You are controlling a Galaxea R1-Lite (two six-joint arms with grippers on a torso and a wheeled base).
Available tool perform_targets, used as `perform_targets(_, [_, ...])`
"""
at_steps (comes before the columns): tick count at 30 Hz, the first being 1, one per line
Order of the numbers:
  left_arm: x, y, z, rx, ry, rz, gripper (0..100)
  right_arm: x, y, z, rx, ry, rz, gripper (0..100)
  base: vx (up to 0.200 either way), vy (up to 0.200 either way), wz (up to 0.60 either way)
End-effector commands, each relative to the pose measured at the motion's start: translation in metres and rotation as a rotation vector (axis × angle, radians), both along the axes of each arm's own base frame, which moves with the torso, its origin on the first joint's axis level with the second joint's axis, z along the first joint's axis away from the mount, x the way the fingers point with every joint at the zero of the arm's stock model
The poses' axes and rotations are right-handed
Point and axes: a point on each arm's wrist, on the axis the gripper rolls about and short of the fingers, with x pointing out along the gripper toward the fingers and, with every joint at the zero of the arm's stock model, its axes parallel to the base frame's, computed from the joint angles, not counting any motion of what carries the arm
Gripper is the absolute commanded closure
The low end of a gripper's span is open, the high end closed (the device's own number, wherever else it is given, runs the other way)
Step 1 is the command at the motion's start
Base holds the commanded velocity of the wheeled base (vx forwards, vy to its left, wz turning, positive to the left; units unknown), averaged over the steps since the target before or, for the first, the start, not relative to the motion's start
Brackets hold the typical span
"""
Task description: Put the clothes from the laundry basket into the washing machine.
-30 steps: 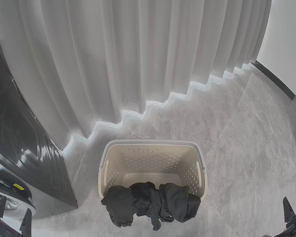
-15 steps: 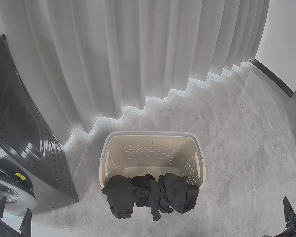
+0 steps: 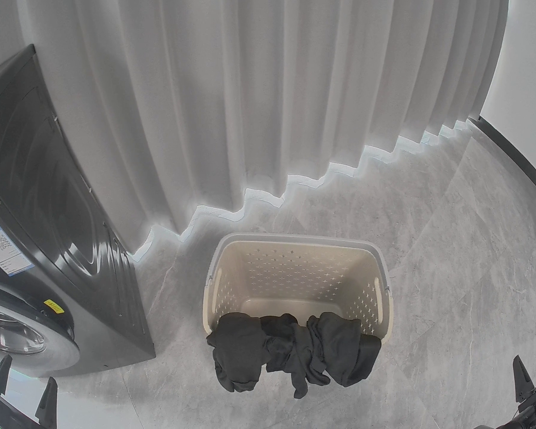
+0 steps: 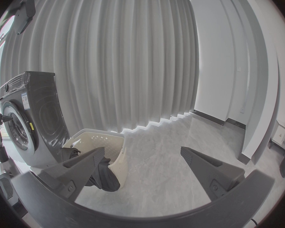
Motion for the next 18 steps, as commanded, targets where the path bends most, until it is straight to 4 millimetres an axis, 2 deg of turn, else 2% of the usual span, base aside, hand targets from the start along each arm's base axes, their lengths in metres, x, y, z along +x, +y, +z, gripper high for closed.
perform_targets(1, [0.0003,0.0,-0.0052,0.0,0.005,0.001,0,0.0013,0.0,-0.0049,-0.002,0.018,0.001,0,0.0,0.0,0.0])
perform_targets(6, [0.0003,0.0,-0.005,0.0,0.003,0.001,0,0.0013,0.0,-0.0049,-0.003,0.018,-0.004,0,0.0,0.0,0.0])
perform_targets(15, [0.0003,0.0,-0.0052,0.0,0.005,0.001,0,0.0013,0.0,-0.0049,-0.002,0.018,-0.002,0,0.0,0.0,0.6])
perform_targets(18, [0.0003,0.0,-0.0052,0.0,0.005,0.001,0,0.0013,0.0,-0.0049,-0.002,0.018,0.001,0,0.0,0.0,0.0])
